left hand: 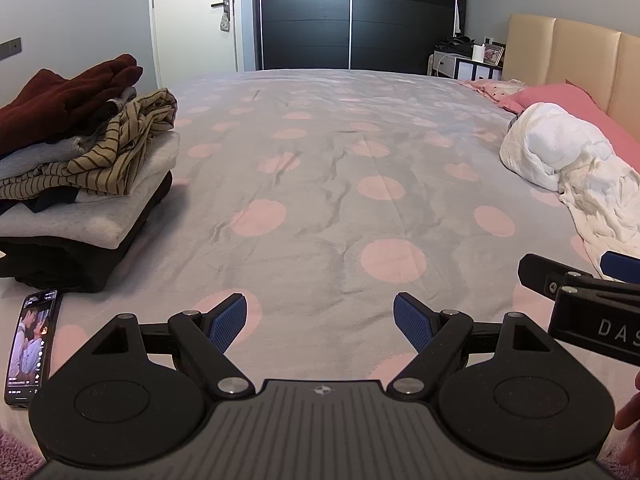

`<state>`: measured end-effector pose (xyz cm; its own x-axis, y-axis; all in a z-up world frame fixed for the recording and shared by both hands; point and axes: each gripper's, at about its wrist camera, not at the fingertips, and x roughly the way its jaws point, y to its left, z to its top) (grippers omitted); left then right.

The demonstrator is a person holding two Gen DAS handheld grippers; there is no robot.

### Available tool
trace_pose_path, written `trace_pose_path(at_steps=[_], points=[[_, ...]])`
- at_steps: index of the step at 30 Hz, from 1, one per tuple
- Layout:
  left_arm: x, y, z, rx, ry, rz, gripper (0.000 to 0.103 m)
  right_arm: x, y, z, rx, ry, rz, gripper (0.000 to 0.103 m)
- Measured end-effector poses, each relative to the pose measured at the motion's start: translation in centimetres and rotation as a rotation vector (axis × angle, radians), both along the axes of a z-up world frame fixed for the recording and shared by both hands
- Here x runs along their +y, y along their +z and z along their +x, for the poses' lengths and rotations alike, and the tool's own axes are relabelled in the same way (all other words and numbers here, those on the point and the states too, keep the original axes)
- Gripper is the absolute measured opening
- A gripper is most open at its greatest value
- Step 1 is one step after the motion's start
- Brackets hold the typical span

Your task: Fold clothes

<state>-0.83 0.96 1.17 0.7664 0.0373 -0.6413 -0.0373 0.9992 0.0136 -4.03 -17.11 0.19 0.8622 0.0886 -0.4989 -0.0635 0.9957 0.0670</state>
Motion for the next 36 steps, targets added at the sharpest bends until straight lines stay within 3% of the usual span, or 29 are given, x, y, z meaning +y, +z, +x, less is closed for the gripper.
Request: trace_pose_path(at_steps=[22,28,32,36], points=[[0.0,-0.1,0.3,0.014,-0.005,0.017,0.081,-0.3,-0.7,0.5,0.077,0.017,0.000,0.096],[0.0,-1.1,1.4,0.052,0.022,0.039,0.081,-1.8,-1.0,1.1,0.140,-0.030,0.028,0.094],[-0.5,-1.5,3.0,0.056,0.017,0.074,0.081,-3.5,-0.8,2.2,0.200,-0.072,0.023,0.085],[-0.6,-2.0,4.9,0.090,0.026,0.077,0.081,-6.2,0.4,4.5,0.243,-0.089,0.015,0.085]])
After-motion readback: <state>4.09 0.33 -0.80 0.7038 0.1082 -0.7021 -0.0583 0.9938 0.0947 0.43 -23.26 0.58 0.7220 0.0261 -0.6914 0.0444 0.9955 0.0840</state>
